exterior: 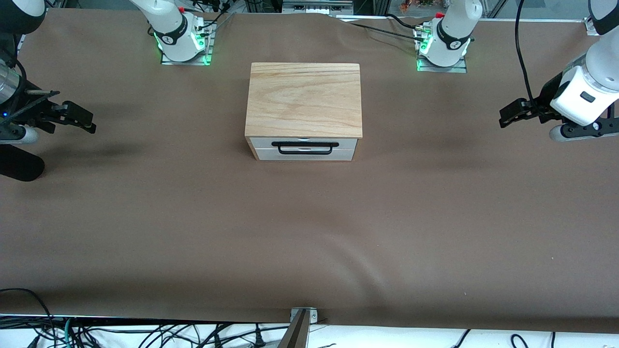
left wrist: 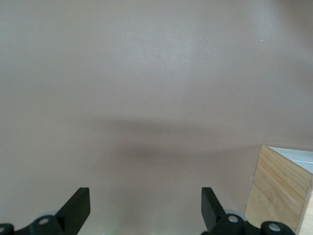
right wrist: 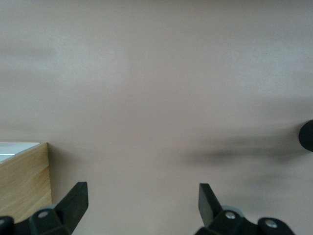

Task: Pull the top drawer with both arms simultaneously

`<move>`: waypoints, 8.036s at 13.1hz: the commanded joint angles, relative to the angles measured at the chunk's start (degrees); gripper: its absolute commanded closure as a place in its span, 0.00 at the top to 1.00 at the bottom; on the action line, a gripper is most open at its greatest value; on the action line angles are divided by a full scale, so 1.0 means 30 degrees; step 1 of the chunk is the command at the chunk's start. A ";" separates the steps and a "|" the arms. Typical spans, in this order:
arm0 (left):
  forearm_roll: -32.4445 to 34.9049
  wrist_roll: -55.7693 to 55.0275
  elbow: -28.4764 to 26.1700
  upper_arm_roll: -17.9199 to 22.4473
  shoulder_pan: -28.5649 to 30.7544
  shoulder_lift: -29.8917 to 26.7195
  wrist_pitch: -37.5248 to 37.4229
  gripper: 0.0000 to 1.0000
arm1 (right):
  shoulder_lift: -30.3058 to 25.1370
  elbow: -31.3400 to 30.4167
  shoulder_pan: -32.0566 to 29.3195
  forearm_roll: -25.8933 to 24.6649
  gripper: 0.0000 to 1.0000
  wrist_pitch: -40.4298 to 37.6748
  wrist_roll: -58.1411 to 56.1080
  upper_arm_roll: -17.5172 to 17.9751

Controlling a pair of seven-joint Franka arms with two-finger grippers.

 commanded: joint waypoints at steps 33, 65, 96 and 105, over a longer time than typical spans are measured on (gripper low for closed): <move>-0.1223 0.0291 -0.3724 -0.1082 0.0807 0.0409 0.4323 1.00 | 0.4944 -0.0339 -0.0767 1.2114 1.00 -0.1027 -0.1156 0.0541; -3.6294 2.9385 -0.6807 -0.3836 -0.3031 1.1864 0.8204 0.81 | 1.1863 -0.6960 0.0053 3.2691 0.13 0.6209 -1.9821 0.7632; -3.6677 2.9736 -0.8624 -0.4070 -0.2797 1.1395 0.7064 0.21 | 1.1863 -0.6784 0.0053 3.2633 0.00 0.6209 -1.9793 0.7632; -3.6735 3.0029 -0.8595 -0.4041 -0.2797 1.1484 0.6475 0.00 | 1.1892 -0.6346 0.0024 3.2691 0.00 0.6180 -1.9617 0.7602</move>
